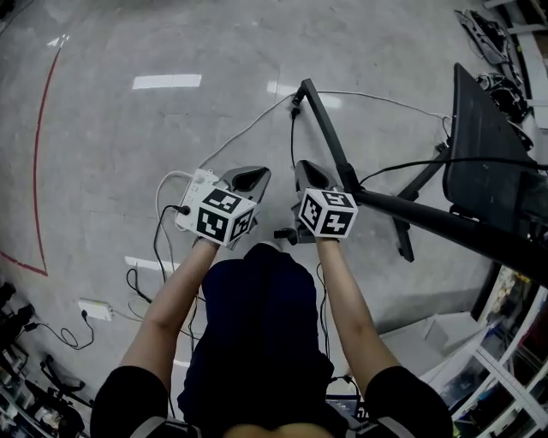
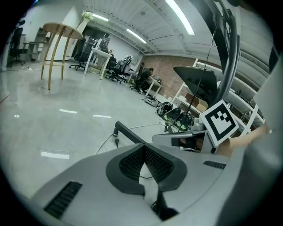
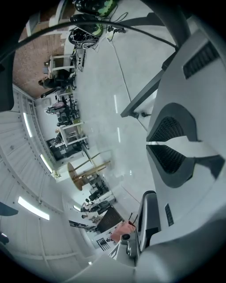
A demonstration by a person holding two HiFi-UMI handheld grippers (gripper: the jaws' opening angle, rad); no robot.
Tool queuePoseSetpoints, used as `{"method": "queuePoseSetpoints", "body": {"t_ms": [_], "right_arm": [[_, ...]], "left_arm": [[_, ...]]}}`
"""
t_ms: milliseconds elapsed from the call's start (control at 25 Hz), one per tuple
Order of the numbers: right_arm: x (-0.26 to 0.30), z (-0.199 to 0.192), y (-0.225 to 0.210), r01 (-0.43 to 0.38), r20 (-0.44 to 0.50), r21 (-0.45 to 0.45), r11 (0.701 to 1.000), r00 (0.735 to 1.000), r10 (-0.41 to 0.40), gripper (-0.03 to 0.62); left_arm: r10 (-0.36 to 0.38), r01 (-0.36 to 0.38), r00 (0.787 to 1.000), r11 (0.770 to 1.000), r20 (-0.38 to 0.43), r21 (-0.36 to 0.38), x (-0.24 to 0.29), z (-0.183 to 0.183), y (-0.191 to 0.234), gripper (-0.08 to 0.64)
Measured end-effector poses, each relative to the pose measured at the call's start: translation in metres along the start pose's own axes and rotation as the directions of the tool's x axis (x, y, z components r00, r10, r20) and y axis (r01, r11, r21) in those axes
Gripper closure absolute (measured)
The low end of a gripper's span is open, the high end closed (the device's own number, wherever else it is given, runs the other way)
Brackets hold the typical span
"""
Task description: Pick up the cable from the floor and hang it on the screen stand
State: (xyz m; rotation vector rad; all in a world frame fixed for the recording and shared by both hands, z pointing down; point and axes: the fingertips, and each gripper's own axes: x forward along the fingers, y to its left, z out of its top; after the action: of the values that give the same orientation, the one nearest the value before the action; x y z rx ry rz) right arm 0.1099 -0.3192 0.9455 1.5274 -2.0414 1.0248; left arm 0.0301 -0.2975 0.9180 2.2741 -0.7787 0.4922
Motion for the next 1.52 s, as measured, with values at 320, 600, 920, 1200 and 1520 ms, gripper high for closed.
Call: {"method": "queuePoseSetpoints", "body": {"t_ms": [320,600,920,1200,1520], "right_arm": [[0.056,-0.012,-0.03,-0.008,0.014,-0.022,1.0,1.0,0.009,0.566],[0.107,-0.022,-0.07,0.013,0.028,-0.065,0.998,1.0,-0.011,0.566],[0.154,-0.033,-0.099,0.047,0.043,-0.103,0.994,0.998,-0.043,0.563],[0.197,-0.04,-0.117,0.028,0.044,-0.099,0.995,0.999,-0.024,0.482],[0.249,-0.046,-0.146,0.047,0.025,-0.102,0.994,0.999,-0.045,0.39]], "left_arm": [[0.001,-0.001,0.999,1.0,0.052,-0.004,0.046,-0.005,0.042,0.56],[0.022,-0.023,0.999,0.999,0.035,0.033,0.082,-0.017,0.079,0.56],[0.031,-0.032,0.999,0.999,0.029,0.034,0.106,-0.044,0.119,0.56],[0.031,-0.032,0.998,0.999,0.059,0.022,0.126,-0.052,0.137,0.56],[0.015,-0.015,0.997,1.0,0.077,0.007,0.16,-0.051,0.149,0.56]]}}
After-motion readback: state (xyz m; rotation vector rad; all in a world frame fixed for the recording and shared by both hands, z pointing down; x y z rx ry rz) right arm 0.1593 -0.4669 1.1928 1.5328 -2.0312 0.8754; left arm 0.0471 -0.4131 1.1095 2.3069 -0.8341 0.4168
